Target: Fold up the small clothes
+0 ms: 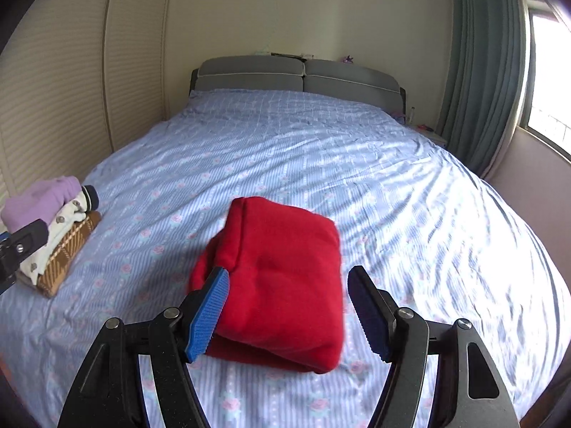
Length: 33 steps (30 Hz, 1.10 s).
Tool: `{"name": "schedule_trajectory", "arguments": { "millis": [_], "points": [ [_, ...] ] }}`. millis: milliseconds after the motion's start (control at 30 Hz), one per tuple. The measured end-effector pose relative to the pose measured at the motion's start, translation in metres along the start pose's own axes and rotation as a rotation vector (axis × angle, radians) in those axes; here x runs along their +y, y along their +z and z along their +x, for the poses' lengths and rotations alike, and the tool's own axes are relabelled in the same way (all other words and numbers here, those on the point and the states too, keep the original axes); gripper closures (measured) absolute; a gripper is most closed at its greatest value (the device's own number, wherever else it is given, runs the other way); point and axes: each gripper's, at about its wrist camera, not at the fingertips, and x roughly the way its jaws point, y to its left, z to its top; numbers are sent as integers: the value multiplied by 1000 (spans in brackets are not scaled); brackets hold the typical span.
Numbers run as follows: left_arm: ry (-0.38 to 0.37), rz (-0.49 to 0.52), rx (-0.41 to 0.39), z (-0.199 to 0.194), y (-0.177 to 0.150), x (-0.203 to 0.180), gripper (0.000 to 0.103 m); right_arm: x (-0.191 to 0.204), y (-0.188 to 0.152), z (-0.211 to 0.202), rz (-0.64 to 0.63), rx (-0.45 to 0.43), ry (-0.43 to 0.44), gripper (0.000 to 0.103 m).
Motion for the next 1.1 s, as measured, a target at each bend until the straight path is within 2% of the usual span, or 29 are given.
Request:
{"name": "schedule_trajectory", "arguments": {
  "millis": [100, 233, 300, 533, 600, 700, 800, 933, 1100],
  "points": [
    [-72, 76, 12, 22, 1, -44, 26, -42, -5, 8, 45, -2, 6, 34],
    [-154, 137, 86, 69, 1, -86, 38, -77, -16, 33, 84, 37, 44, 34],
    [-182, 142, 136, 95, 2, -97, 44, -85, -21, 45, 83, 50, 61, 34],
    [-305, 77, 270, 156, 4, -103, 46, -101, -35, 74, 86, 52, 139, 34],
    [-308, 82, 307, 169, -2, -103, 74, -104, -40, 84, 96, 63, 159, 34],
    [-282, 86, 312, 178, -13, -97, 80, -108, -47, 98, 115, 78, 190, 34],
    [-243, 88, 307, 187, -23, -86, 80, -103, -48, 106, 104, 78, 243, 34],
    [-242, 86, 296, 193, -34, -75, 80, -83, -51, 116, 33, 79, 283, 34],
    [-264, 69, 287, 204, -43, -68, 76, -66, -60, 133, -46, 126, 256, 32]
  ]
}}
